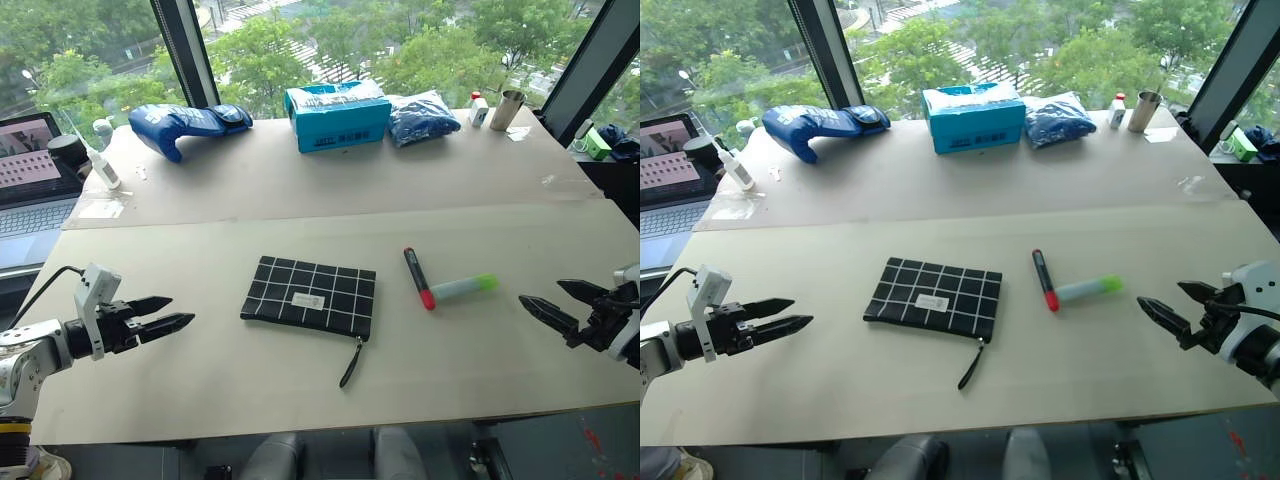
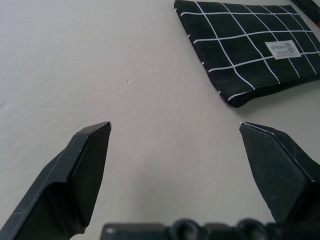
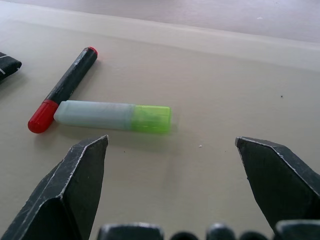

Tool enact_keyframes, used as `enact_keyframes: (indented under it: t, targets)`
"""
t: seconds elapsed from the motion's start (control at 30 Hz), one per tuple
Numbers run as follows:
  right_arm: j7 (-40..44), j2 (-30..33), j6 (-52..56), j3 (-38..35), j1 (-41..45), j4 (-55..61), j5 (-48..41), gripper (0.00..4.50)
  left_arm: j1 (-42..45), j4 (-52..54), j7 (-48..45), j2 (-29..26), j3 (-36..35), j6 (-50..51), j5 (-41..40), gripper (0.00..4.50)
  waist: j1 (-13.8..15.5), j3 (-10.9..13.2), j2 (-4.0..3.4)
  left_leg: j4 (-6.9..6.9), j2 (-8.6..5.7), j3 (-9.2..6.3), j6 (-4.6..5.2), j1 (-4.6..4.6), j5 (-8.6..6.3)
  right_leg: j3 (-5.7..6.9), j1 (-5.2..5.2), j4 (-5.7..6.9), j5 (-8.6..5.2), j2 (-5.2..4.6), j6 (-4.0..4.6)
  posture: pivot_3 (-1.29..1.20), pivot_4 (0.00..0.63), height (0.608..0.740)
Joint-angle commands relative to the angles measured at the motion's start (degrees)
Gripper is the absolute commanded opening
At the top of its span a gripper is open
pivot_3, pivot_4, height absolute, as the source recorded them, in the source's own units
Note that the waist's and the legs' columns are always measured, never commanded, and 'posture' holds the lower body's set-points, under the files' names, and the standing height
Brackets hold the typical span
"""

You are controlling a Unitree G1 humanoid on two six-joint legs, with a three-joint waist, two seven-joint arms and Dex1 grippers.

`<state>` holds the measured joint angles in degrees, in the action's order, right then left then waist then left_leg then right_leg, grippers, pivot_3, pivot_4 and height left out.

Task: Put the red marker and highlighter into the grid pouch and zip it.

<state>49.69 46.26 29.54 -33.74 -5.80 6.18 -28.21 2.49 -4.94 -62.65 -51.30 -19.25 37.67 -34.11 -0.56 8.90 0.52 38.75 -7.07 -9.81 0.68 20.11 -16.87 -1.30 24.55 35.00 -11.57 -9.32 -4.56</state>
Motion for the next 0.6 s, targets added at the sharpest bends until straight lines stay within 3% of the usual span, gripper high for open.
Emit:
enact_keyframes:
  t: [0.03,0.13,0.17,0.23,0.27,0.37,0.43,0.6]
  targets:
    - [-0.12,1.24,-0.52,0.14,0.93,0.46,-0.17,4.50,0.80,1.08,0.28,0.06,-1.85,-0.92,-0.61,4.44,0.00,0.00,0.00,0.00,0.00,0.00,0.00,0.00,0.00,0.00,0.00,0.00,0.00,0.00,0.00,0.00,0.150,0.740]
    - [0.05,1.29,1.17,2.11,2.74,2.20,-1.32,4.50,2.85,-0.42,0.40,0.30,1.04,-4.76,2.59,4.44,-0.03,0.00,0.00,0.01,0.00,0.00,0.00,0.00,0.00,0.00,0.00,0.00,0.00,0.00,0.01,0.00,0.150,0.740]
    - [0.07,1.26,2.34,2.51,3.94,3.42,-2.75,4.10,3.08,-1.56,0.31,-0.19,3.20,-7.93,5.73,4.50,-0.02,0.00,0.00,0.02,0.00,0.01,-0.01,0.00,0.01,0.00,0.00,0.01,0.01,0.00,0.01,0.00,0.150,0.740]
    - [0.10,1.12,4.76,3.18,6.72,5.63,-5.72,3.76,2.50,-2.74,-0.85,-1.46,6.93,-15.69,11.70,4.50,-0.17,-0.01,-0.04,0.01,0.00,0.11,-0.02,-0.01,0.01,0.00,0.00,0.00,0.02,0.00,0.03,0.00,0.150,0.740]
    - [0.46,1.13,5.72,3.74,8.10,6.96,-7.28,3.27,2.14,-2.99,-1.65,-2.08,8.39,-19.38,14.06,4.50,-0.25,-0.01,-0.04,-0.01,0.01,0.20,-0.02,-0.03,0.01,-0.05,0.00,0.00,0.02,0.00,0.03,0.00,0.150,0.740]
    - [1.69,0.79,8.28,8.50,12.36,11.24,-10.52,2.48,3.98,-3.31,-2.46,-2.26,9.49,-23.54,15.73,4.50,-0.31,-0.01,-0.03,-0.02,0.08,0.23,0.02,-0.03,-0.03,-0.15,0.07,-0.02,0.02,0.05,0.03,0.00,0.150,0.740]
    - [1.87,-0.17,9.25,12.89,15.08,13.02,-11.10,1.71,5.74,-3.61,-2.47,-2.04,9.77,-25.38,16.43,4.50,-0.16,0.06,0.08,-0.01,0.08,0.19,0.04,-0.01,-0.04,-0.17,0.10,-0.02,0.02,0.06,0.03,0.00,0.150,0.740]
    - [1.10,-6.61,9.07,29.95,21.17,15.56,-6.92,0.06,9.00,-5.01,-2.28,-1.79,12.72,-32.38,21.13,4.50,-0.06,0.07,0.17,0.05,0.08,0.20,0.02,0.05,-0.03,-0.17,0.18,0.00,0.04,0.06,0.02,0.00,0.150,0.740]
